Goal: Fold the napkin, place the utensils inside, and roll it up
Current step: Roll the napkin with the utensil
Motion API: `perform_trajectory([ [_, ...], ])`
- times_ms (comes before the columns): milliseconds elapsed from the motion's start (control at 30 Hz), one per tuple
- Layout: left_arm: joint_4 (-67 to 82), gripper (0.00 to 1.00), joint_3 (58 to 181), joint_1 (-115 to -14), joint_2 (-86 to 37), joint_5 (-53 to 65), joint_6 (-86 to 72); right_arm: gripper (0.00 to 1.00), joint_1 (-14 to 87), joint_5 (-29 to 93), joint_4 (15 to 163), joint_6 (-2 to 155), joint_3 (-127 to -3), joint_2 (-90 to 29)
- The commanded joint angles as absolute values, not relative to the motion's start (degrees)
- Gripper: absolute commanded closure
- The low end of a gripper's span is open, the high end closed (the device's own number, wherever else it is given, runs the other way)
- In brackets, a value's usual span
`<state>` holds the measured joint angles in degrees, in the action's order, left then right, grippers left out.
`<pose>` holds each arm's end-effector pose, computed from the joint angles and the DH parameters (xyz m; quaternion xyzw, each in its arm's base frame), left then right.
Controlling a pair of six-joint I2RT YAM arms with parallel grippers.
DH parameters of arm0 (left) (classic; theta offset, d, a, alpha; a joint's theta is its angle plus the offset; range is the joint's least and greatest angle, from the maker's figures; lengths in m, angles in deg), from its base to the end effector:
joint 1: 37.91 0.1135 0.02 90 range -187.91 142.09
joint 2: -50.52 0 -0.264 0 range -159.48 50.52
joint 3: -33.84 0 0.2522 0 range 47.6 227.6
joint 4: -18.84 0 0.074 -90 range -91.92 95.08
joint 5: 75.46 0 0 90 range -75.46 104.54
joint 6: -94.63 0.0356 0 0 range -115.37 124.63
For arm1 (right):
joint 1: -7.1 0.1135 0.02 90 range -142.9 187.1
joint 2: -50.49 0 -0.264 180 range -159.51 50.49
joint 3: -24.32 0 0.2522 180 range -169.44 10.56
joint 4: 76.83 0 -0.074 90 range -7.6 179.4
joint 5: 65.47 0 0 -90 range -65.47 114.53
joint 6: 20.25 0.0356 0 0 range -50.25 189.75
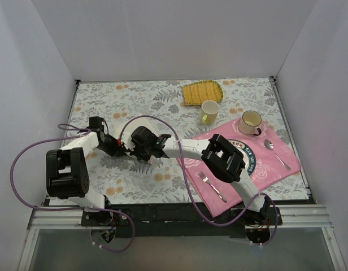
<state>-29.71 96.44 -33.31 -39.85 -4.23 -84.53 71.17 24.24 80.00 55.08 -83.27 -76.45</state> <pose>0.2704 0.0103 0.1553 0.7018 -0.6838 0.1988 0.0220 0.2177 0.4472 0.1669 -0.5799 0.7083 0.1661 0.3667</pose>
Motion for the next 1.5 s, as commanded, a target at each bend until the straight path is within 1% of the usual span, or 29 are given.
perform_trajectory([
  [0,-23.23,0.94,92.87,-33.78,-30.79,-4.10,-77.55,0.97,68.89,34.80,75.70,59.20,-86.12,-78.88],
  [67,-21.64,0.85,92.34,-33.69,-29.56,-3.57,-76.58,0.99,67.75,39.00,74.91,62.00,-87.09,-79.76],
  [100,-21.46,0.77,92.34,-33.69,-28.68,-3.39,-76.41,0.99,67.40,40.51,74.64,62.89,-87.61,-80.03],
  [167,-20.85,0.67,92.34,-33.69,-27.89,-2.61,-76.14,0.99,66.17,45.15,73.50,65.95,-89.46,-81.43],
  [200,-20.59,0.58,92.17,-33.69,-26.66,-2.52,-76.05,0.99,65.73,46.93,73.32,67.45,-89.99,-81.96],
  [267,-19.18,0.51,91.38,-33.69,-24.64,-2.08,-76.23,0.99,64.59,51.14,73.15,69.31,-91.56,-83.10],
  [333,-18.13,0.44,90.23,-33.69,-21.56,-2.08,-76.05,0.99,63.97,52.65,72.09,72.21,-92.80,-84.24],
  [367,-18.04,0.43,89.88,-33.69,-20.68,-2.07,-75.96,0.99,63.44,54.74,71.92,73.08,-93.67,-84.68],
  [500,-18.56,0.41,87.77,-33.78,-16.64,-1.37,-75.35,0.99,61.25,61.43,74.37,80.11,-94.03,-86.35],
  [533,-19.69,0.41,87.07,-33.69,-16.02,-0.76,-75.35,0.99,60.98,62.23,74.90,82.56,-94.30,-87.31],
  [567,-19.88,0.44,86.54,-33.69,-15.67,-0.76,-75.52,0.99,60.37,63.63,74.99,83.37,-94.65,-87.85],
  [700,-18.65,0.44,83.91,-33.69,-13.91,-2.86,-77.01,0.99,58.52,69.96,81.30,90.74,-91.85,-89.34],
  [733,-18.30,0.44,83.47,-33.78,-13.91,-3.47,-77.19,0.99,58.08,72.23,82.80,92.24,-91.40,-89.61],
  [833,-19.00,0.35,83.11,-33.78,-14.96,-3.57,-79.11,0.99,56.76,74.62,86.23,96.64,-90.79,-90.49],
  [900,-21.01,0.30,83.20,-33.78,-17.58,-1.11,-82.10,0.99,56.06,75.07,88.43,98.75,-90.17,-90.58],
  [1033,-23.31,0.29,85.31,-33.78,-24.27,-2.25,-86.33,0.99,55.79,75.16,88.88,100.25,-90.26,-91.19],
  [1100,-22.87,0.29,86.53,-33.87,-26.11,-1.73,-88.08,0.99,55.70,75.07,91.94,101.65,-89.56,-91.28],
  [1333,-21.47,0.29,89.61,-34.22,-32.53,0.12,-89.85,0.99,55.79,73.75,92.92,101.83,-88.94,-90.75],
  [1433,-20.76,0.32,90.14,-34.40,-34.64,0.56,-89.32,0.98,55.79,73.31,93.01,101.40,-88.85,-90.31],
  [1467,-20.59,0.35,90.23,-34.40,-35.52,0.65,-89.06,0.97,55.71,73.14,92.83,101.05,-88.76,-90.14],
])
